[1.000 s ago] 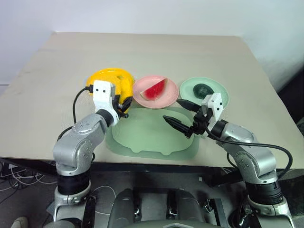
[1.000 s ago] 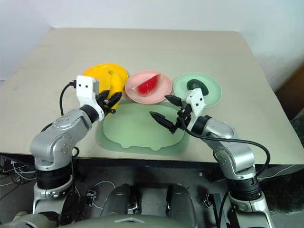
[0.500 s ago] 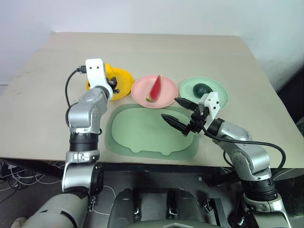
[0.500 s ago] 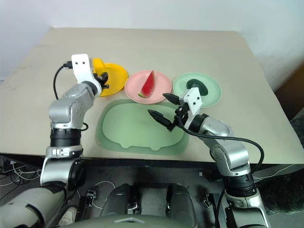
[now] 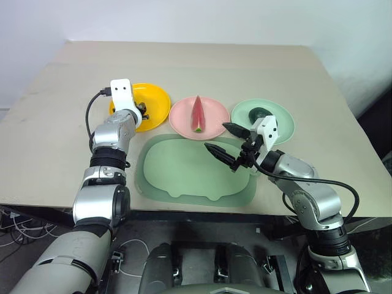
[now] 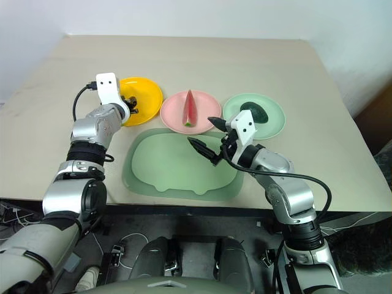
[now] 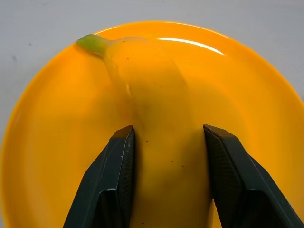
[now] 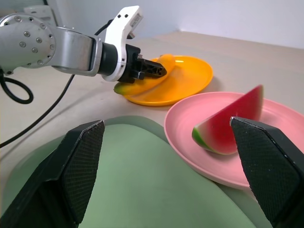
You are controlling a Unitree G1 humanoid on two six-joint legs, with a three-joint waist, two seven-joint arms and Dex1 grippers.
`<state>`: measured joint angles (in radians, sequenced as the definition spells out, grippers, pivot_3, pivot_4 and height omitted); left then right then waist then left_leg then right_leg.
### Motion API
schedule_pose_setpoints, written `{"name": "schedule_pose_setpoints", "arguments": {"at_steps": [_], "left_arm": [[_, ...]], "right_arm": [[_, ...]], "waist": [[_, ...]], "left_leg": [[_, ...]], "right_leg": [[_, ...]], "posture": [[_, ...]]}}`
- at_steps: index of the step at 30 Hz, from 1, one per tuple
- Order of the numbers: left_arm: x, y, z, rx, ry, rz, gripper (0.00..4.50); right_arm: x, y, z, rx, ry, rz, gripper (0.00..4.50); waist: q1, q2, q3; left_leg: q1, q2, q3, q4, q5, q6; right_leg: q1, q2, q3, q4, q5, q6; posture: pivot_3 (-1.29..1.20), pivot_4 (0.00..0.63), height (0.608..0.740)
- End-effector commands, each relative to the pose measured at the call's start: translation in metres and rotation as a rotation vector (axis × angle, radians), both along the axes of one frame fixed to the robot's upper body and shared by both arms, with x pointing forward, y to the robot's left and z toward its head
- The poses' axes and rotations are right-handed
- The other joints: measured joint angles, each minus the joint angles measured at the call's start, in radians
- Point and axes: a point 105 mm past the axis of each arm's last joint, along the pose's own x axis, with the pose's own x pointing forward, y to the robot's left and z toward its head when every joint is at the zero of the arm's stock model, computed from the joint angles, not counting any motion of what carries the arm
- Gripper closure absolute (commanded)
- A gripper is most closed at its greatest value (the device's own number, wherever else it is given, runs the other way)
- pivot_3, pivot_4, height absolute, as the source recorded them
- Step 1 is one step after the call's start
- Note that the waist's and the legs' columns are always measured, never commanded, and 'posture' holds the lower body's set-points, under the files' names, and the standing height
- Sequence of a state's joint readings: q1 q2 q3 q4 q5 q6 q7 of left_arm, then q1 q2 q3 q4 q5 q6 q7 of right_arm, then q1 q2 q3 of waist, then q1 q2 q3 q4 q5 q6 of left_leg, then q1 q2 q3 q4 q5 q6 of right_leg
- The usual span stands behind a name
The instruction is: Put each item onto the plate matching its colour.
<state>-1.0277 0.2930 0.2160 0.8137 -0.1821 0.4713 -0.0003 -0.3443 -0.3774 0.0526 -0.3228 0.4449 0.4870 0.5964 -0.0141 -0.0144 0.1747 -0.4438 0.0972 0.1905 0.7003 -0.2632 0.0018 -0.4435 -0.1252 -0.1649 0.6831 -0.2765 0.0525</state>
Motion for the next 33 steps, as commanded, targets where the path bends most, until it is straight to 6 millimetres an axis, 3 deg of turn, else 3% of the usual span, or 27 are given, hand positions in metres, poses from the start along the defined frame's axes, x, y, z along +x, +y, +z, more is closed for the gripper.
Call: {"name": "schedule_pose_setpoints", "arguments": {"at_steps": [1, 7, 11, 15, 20, 25, 33], "left_arm": [[0.003, -0.001, 0.024, 0.015, -0.081, -0.011, 1.96], [0.0, -0.006, 0.052, 0.07, -0.198, -0.048, 0.03], [-0.012, -0.022, 0.074, 0.161, -0.329, -0.137, 0.03], [-0.043, -0.046, 0.085, 0.234, -0.521, -0.327, 0.03], [-0.094, -0.065, 0.057, 0.217, -0.551, -0.611, 0.03], [-0.143, -0.066, 0.029, 0.19, -0.575, -0.794, 0.03], [-0.182, -0.067, 0.009, 0.045, -0.546, -0.892, 0.03]], "right_arm": [[-0.001, -0.002, 0.012, 0.011, -0.055, -0.011, 0.0], [0.001, 0.0, 0.008, 0.014, -0.055, -0.016, 0.0], [0.001, 0.0, 0.009, 0.025, -0.06, -0.02, 0.0], [0.001, -0.003, 0.007, 0.034, -0.059, -0.021, 0.0], [-0.004, -0.01, 0.001, 0.04, -0.05, -0.01, 0.0], [-0.002, -0.023, -0.001, 0.032, -0.054, -0.047, 0.0], [-0.005, -0.034, 0.009, 0.027, -0.074, -0.056, 0.0]], "waist": [[0.0, 0.0, 0.0], [0.0, 0.0, 0.0], [-0.001, 0.0, 0.0], [-0.002, 0.0, 0.0], [-0.002, 0.0, 0.0], [0.002, 0.001, 0.0], [0.001, 0.001, 0.0]], "left_leg": [[0.0, 0.0, 0.0, 0.0, 0.0, 0.0], [0.0, 0.0, 0.0, 0.0, 0.0, 0.0], [0.0, 0.0, 0.0, 0.0, 0.0, 0.0], [0.0, 0.0, 0.001, 0.0, 0.0, 0.0], [0.0, 0.001, 0.001, 0.0, 0.0, -0.001], [0.001, 0.001, 0.001, 0.0, 0.0, 0.0], [0.001, 0.001, 0.0, 0.0, 0.0, 0.0]], "right_leg": [[0.0, 0.0, 0.0, 0.0, 0.0, 0.0], [0.0, 0.0, 0.0, 0.0, 0.0, 0.0], [0.0, 0.0, 0.0, 0.0, 0.0, 0.0], [0.0, 0.0, 0.001, 0.0, 0.0, 0.0], [0.0, 0.0, 0.001, 0.001, 0.0, 0.0], [0.0, 0.0, 0.001, 0.001, 0.0, 0.0], [0.0, 0.0, 0.001, 0.001, 0.0, 0.0]], "posture": [[0.0, 0.15, 0.695], [0.0, 0.15, 0.695], [0.0, 0.15, 0.695], [0.0, 0.15, 0.695], [0.0, 0.15, 0.695], [0.0, 0.15, 0.695], [0.0, 0.15, 0.695]]}}
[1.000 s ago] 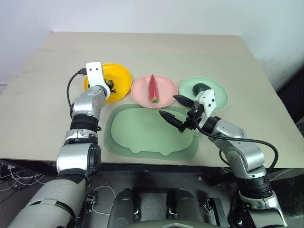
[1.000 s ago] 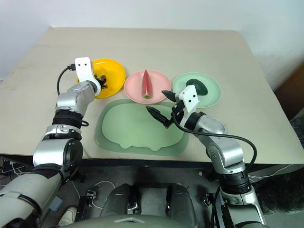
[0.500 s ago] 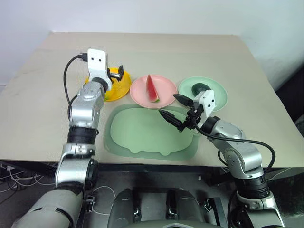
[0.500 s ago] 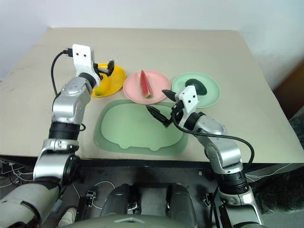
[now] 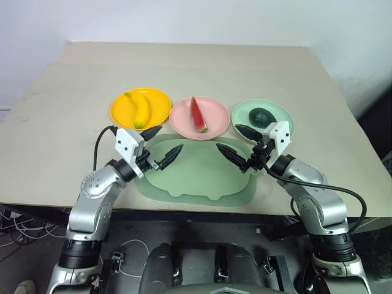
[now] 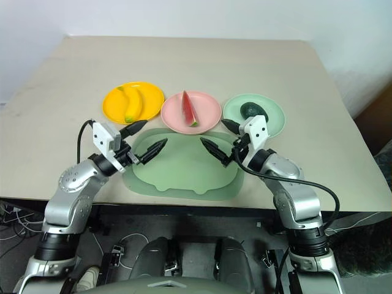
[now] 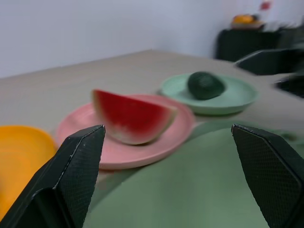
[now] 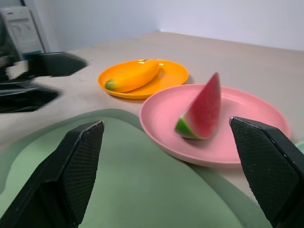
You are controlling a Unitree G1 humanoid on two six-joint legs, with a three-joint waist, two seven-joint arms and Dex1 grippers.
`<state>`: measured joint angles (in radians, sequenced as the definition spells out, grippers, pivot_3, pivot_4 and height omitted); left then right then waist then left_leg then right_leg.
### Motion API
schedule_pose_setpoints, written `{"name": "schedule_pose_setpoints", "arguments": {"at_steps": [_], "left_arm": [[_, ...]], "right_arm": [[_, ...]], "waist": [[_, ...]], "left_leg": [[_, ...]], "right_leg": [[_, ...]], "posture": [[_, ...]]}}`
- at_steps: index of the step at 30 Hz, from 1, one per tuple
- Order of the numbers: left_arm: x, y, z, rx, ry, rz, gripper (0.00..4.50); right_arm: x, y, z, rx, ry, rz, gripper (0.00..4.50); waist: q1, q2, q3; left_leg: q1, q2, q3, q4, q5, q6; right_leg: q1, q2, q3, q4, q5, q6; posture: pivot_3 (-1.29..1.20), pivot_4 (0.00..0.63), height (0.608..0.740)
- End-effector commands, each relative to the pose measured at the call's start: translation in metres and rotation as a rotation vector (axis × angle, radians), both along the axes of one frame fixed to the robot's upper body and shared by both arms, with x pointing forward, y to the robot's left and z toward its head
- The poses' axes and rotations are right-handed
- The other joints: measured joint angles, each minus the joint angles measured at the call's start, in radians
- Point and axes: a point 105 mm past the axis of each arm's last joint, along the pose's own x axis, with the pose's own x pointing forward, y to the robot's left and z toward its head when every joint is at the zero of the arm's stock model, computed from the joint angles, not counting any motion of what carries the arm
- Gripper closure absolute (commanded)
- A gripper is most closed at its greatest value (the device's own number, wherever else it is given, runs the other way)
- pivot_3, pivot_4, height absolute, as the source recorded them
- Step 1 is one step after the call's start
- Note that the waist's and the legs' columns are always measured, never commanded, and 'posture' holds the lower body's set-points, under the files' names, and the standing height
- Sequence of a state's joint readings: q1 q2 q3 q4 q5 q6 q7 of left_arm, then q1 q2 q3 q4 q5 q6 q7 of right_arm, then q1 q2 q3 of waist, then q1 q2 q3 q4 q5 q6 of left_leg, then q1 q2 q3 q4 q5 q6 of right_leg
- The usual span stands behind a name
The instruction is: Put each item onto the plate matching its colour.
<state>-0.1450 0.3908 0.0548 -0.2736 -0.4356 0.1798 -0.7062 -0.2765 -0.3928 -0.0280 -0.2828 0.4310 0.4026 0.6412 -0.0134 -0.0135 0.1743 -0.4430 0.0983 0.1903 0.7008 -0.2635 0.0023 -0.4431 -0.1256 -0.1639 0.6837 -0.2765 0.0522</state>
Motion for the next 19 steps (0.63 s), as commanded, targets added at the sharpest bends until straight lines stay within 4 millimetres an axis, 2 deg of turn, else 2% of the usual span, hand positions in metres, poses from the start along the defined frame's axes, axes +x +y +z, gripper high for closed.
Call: {"name": "schedule_pose_setpoints", "arguments": {"at_steps": [1, 7, 11, 15, 19], "left_arm": [[-0.012, 0.008, 0.01, -0.015, -0.042, -0.009, 0.03], [-0.027, 0.045, 0.006, -0.003, 0.011, 0.018, 0.03], [-0.019, 0.066, 0.007, 0.008, 0.005, 0.078, 0.03], [-0.016, 0.076, 0.004, 0.011, 0.007, 0.105, 0.03], [-0.018, 0.077, 0.005, 0.008, 0.007, 0.099, 0.03]], "right_arm": [[-0.009, -0.005, 0.019, 0.01, -0.062, 0.021, 0.0], [-0.025, -0.009, 0.022, -0.022, -0.047, 0.08, 0.0], [-0.031, -0.003, 0.006, -0.108, -0.019, 0.146, 0.0], [-0.028, 0.0, 0.008, -0.072, -0.009, 0.131, 0.0], [-0.025, -0.006, 0.004, -0.083, -0.007, 0.125, 0.0]], "waist": [[0.0, 0.0, 0.0], [0.0, 0.0, 0.0], [0.006, 0.0, 0.0], [0.002, 0.0, 0.0], [0.002, 0.0, 0.0]], "left_leg": [[0.0, 0.0, 0.0, 0.0, 0.0, 0.0], [0.0, 0.0, 0.0, 0.0, 0.0, 0.001], [0.0, 0.001, -0.001, 0.0, -0.003, 0.004], [0.0, 0.0, -0.001, 0.0, -0.002, 0.004], [0.0, 0.0, -0.001, 0.0, -0.001, 0.002]], "right_leg": [[0.0, 0.0, 0.0, 0.0, 0.0, 0.0], [0.0, 0.0, 0.0, 0.0, 0.0, 0.0], [0.001, -0.001, -0.001, 0.0, 0.0, 0.0], [0.0, -0.001, -0.001, -0.001, 0.0, 0.0], [0.0, -0.001, -0.001, -0.001, 0.0, 0.0]], "posture": [[0.0, 0.15, 0.695], [0.0, 0.15, 0.695], [0.0, 0.15, 0.695], [0.0, 0.15, 0.695], [0.0, 0.15, 0.695]]}}
